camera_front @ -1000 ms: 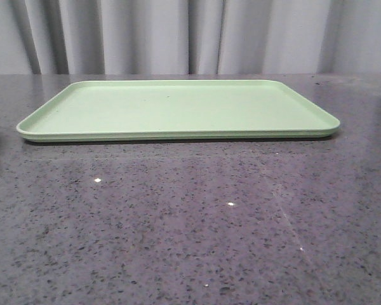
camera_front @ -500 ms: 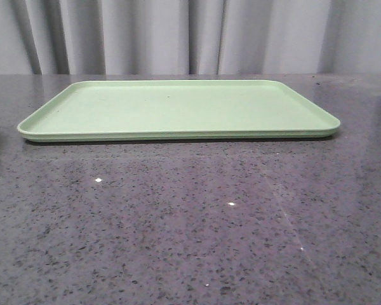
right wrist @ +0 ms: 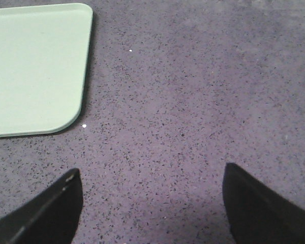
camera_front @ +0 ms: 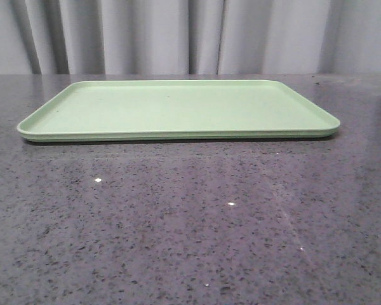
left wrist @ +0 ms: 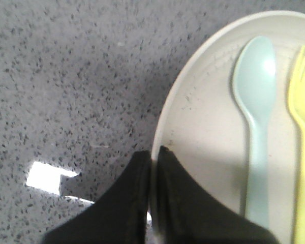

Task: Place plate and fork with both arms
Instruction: 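Lift the white plate with the left gripper and carry it over the tray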

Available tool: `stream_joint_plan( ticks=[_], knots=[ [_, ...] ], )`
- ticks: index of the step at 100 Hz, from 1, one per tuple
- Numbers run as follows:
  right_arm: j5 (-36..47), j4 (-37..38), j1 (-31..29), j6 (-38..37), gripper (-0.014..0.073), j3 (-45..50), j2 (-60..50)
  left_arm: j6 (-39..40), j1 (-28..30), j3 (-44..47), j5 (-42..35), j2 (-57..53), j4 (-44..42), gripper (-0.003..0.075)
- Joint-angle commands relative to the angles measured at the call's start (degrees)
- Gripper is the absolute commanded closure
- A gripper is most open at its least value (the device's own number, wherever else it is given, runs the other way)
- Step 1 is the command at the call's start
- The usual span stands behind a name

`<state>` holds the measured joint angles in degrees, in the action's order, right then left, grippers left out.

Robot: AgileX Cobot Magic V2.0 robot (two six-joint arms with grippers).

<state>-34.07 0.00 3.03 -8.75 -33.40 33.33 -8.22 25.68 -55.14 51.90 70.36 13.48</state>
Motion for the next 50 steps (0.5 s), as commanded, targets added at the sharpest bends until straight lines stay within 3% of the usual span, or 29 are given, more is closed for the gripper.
stream_joint_plan(
  ticks=[1,28,50],
  knots=[
    [4.0,0.6,0.2,0.2,0.0025,-1.9,0.5,-2.2,0.7,-4.3,-1.1,-1.9,5.3,0.0741],
    [4.0,0.6,0.2,0.2,0.0025,-1.9,0.5,-4.0,-1.4,-8.6,-3.4,-1.8,13.6,0.0741],
    [4.0,0.6,0.2,0.2,0.0025,-1.9,0.5,-3.4,-11.1,-11.3,-7.6,3.1,18.1,0.0741]
  ],
)
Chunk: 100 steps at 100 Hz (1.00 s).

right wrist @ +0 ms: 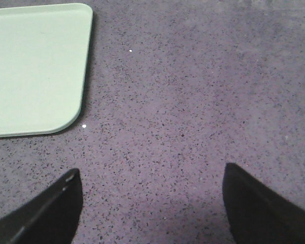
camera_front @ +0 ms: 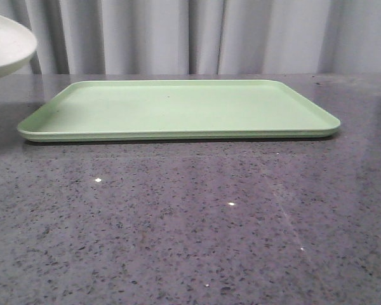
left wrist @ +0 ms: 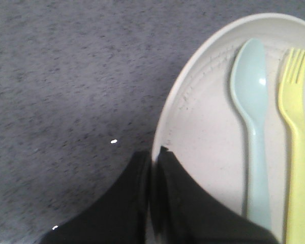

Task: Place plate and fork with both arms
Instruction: 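Lift the white plate with the left gripper and carry it over the tray, then lower the plate onto the tray and open the left gripper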

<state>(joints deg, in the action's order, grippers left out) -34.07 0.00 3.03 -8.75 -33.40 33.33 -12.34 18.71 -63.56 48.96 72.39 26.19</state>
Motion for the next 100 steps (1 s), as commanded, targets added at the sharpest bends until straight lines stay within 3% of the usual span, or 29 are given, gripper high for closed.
stream_joint_plan(
  ticks=[1,28,58,77,100],
  knots=[
    [4.0,0.6,0.2,0.2,0.0025,-1.9,0.5,0.7,-4.5,-3.2,-4.9,1.5,6.0,0.0741],
    [4.0,0.6,0.2,0.2,0.0025,-1.9,0.5,5.2,-19.0,-7.6,-12.4,10.4,9.4,0.0741],
    [3.9,0.6,0.2,0.2,0.0025,-1.9,0.5,9.3,-30.5,-12.3,-18.0,19.1,10.3,0.0741],
    [3.9,0.6,0.2,0.2,0.0025,-1.9,0.5,9.7,-34.4,-12.9,-20.7,23.4,12.9,0.0741],
    [3.9,0.6,0.2,0.2,0.0025,-1.9,0.5,9.7,-34.8,-13.4,-20.5,25.9,12.7,0.0741]
  ],
)
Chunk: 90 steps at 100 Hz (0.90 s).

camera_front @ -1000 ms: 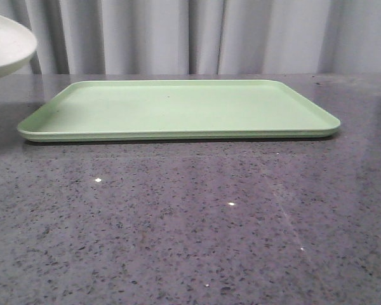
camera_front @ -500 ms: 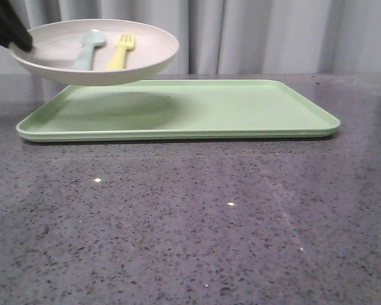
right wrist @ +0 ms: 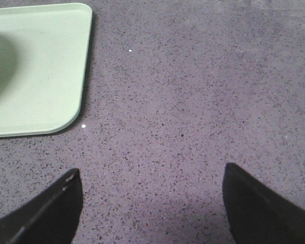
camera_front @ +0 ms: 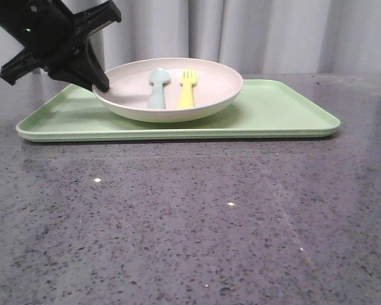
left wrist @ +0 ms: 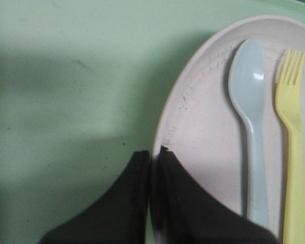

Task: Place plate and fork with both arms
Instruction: 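Lower the plate onto the tray and open the left gripper, then raise the left gripper away from the plate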

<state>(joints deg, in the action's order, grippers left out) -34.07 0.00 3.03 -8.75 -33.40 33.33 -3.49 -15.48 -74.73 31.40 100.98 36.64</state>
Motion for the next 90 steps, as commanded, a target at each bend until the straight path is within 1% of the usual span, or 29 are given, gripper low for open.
stream_joint_plan(
  ticks=[1,16,23,30,45,52,73,90],
  knots=[
    [3.9,0.6,0.2,0.2,0.0025,-1.9,0.5,0.9,-0.6,-2.2,-3.0,-2.6,2.2,0.0741],
    [3.9,0.6,0.2,0.2,0.0025,-1.9,0.5,0.9,-0.6,-2.2,-3.0,-2.6,1.9,0.0740],
    [3.9,0.6,0.2,0.2,0.0025,-1.9,0.5,0.9,-0.6,-2.2,-3.1,-2.6,1.8,0.0727],
    [3.9,0.6,0.2,0.2,0.0025,-1.9,0.5,0.9,-0.6,-2.2,-3.1,-2.6,1.8,0.0672],
    [3.9,0.6,0.2,0.2,0.0025,-1.9,0.5,0.9,-0.6,-2.2,-3.2,-2.6,1.8,0.0486],
    [3.9,0.6,0.2,0.2,0.0025,-1.9,0.5,0.9,-0.6,-2.2,-3.2,-2.6,1.6,0.0440],
    [4.0,0.6,0.2,0.2,0.0025,-1.9,0.5,0.9,-0.6,-2.2,-3.8,-3.6,-1.0,0.0437],
    [4.7,0.5,0.2,0.2,0.0025,-1.9,0.5,0.9,0.9,-2.2,-3.5,-6.5,-2.9,0.0438]
  ],
)
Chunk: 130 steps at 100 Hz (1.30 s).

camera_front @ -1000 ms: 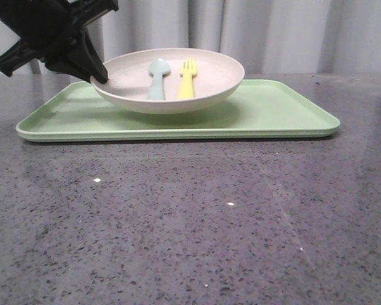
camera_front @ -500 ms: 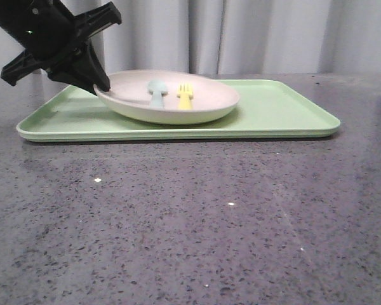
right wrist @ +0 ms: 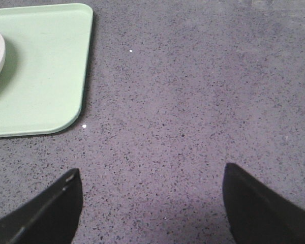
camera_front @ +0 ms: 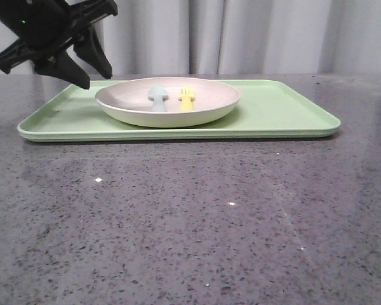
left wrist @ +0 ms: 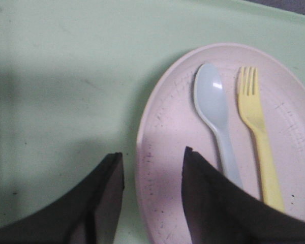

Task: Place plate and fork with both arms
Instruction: 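Raise the left gripper away from the plate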

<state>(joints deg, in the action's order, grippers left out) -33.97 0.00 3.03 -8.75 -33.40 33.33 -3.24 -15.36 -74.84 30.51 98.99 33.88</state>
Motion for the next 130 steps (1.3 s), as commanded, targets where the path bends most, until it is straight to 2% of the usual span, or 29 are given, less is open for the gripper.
stream_joint_plan(
  ticks=[1,31,46,57,79,100,118,130],
  knots=[
    [4.5,0.5,0.2,0.2,0.0025,-1.9,0.5,0.6,0.8,-2.1,-2.5,-4.9,-0.4,0.0438],
    [1.8,0.0,0.4,0.2,0.0025,-5.5,3.2,0.6,2.2,5.6,-4.7,-17.3,-9.4,0.0442],
    [-1.4,0.0,2.5,0.2,0.0025,-10.2,7.8,0.6,2.2,10.6,-4.0,-24.0,-14.0,0.0497],
    [-3.0,0.0,4.8,0.2,0.0025,-14.0,11.3,1.2,2.2,14.1,-3.9,-28.6,-15.8,0.0503],
    [-5.7,0.0,9.9,0.2,0.0025,-21.7,19.6,11.2,2.2,19.1,-1.2,-37.0,-28.3,0.0503],
    [-10.1,0.0,14.0,0.2,0.0025,-31.1,28.9,14.6,2.2,21.8,2.1,-44.6,-32.3,0.0503],
    [-13.2,0.0,18.2,0.1,0.0025,-39.9,36.8,23.3,2.2,23.5,7.9,-51.1,-45.2,0.0503],
    [-14.3,0.0,20.4,-0.5,0.0025,-45.3,42.1,24.3,2.2,24.0,8.6,-54.6,-47.4,0.0503]
  ],
)
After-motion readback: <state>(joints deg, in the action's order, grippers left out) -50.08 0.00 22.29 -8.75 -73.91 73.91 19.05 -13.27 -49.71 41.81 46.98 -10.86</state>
